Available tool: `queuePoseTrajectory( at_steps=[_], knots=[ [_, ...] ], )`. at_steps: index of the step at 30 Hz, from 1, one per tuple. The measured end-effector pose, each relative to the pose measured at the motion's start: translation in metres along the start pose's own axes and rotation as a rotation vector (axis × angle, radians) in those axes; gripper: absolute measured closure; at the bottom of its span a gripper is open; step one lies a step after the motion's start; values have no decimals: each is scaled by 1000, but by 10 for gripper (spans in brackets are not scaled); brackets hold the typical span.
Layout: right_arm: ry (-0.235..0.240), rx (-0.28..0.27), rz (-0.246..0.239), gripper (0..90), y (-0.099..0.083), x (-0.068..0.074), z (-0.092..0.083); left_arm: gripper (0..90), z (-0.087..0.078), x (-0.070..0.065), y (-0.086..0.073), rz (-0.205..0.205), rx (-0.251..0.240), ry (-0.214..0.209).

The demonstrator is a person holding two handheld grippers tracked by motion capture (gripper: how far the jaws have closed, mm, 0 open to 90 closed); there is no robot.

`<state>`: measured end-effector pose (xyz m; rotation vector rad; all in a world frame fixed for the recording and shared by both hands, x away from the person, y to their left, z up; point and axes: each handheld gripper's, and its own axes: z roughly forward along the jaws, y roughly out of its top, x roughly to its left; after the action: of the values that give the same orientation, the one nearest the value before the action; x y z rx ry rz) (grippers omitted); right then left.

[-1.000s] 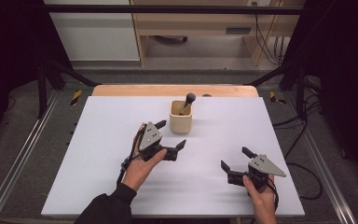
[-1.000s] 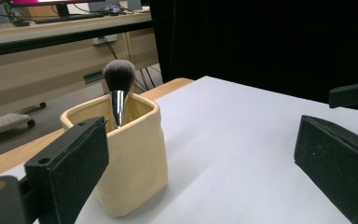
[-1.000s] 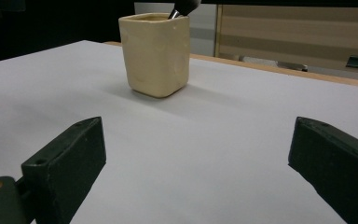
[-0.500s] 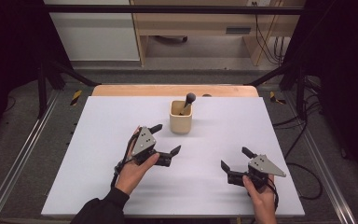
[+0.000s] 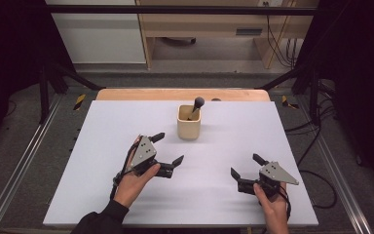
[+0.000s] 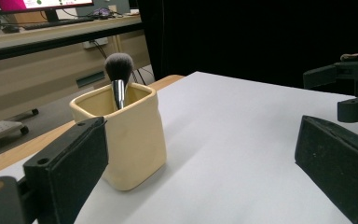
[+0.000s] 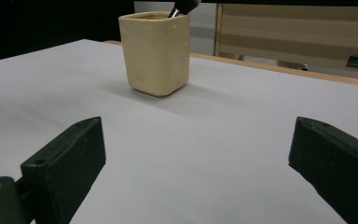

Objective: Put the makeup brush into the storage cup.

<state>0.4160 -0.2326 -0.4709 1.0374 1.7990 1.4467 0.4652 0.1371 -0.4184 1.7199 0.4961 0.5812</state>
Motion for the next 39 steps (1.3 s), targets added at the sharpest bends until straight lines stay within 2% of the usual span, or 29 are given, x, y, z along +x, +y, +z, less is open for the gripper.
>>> queuePoseTrajectory(
  at_steps=[22, 36, 39],
  knots=[
    [-1, 7, -4, 41, 0, 1, 0, 25, -29, 14, -14, -20, -8, 33],
    [1, 15, -14, 40, -1, 3, 3, 24, -61, 32, -23, -34, -17, 81],
    [0, 16, -14, 40, -1, 3, 2, 24, -67, 36, -26, -48, -23, 97]
  ],
)
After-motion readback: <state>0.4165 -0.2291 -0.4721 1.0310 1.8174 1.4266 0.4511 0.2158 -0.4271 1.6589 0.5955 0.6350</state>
